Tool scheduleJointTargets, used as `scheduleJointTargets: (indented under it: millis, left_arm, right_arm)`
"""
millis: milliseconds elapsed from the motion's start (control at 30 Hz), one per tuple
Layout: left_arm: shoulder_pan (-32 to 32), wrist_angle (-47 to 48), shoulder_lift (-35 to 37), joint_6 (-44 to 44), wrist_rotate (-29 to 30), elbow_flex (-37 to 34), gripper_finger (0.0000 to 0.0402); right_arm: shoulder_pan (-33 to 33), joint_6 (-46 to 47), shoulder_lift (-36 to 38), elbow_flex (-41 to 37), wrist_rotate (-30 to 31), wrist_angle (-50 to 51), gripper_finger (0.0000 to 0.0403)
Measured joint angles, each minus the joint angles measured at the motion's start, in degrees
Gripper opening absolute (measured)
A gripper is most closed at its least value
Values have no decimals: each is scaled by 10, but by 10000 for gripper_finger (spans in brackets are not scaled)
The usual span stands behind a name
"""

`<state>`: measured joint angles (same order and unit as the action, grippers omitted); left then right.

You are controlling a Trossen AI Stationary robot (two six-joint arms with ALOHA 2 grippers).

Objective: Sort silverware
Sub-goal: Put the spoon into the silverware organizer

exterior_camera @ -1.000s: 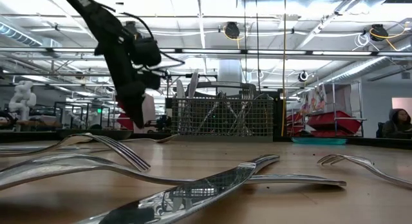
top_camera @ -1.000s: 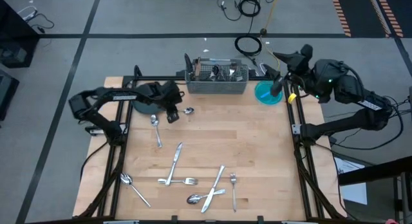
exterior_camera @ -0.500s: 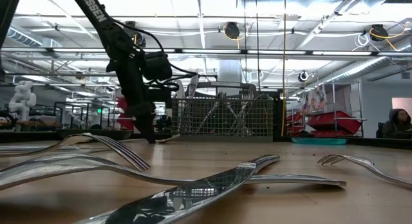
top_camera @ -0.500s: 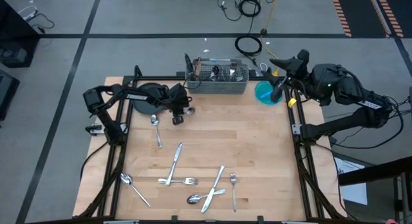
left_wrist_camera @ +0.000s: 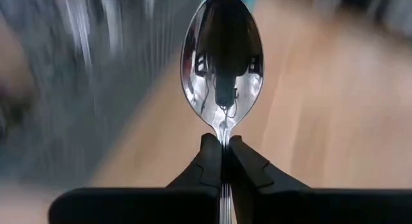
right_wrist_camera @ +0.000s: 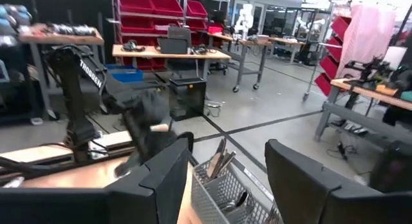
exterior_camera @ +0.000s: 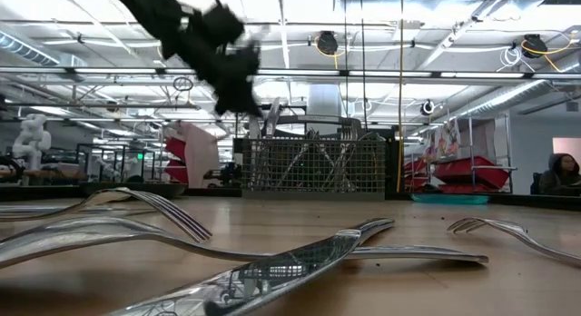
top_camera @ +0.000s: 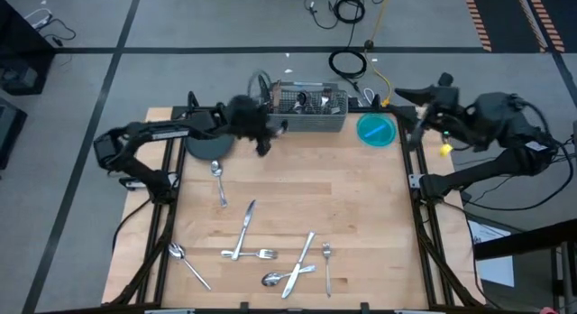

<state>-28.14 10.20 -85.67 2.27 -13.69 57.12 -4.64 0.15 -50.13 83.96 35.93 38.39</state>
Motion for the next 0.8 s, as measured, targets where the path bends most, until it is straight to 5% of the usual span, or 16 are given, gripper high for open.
scheduleJointTargets:
  millis: [167,367,700,800]
  left_arm:
    - [14,-326,37,63,96,13,13]
    - [41,-585,-24,-40,290,10,13]
    - [74,-687,-179,-108,538,35,13]
    - [79,-696,-216,-141,551,56,13]
  right_arm:
    - [-9,39,32,0,1,38,187]
    - [-13,52,38,1,0,53,187]
    - [-14,52,39,1,0,70,187]
    - [-14,52,38,1,-1,76,187]
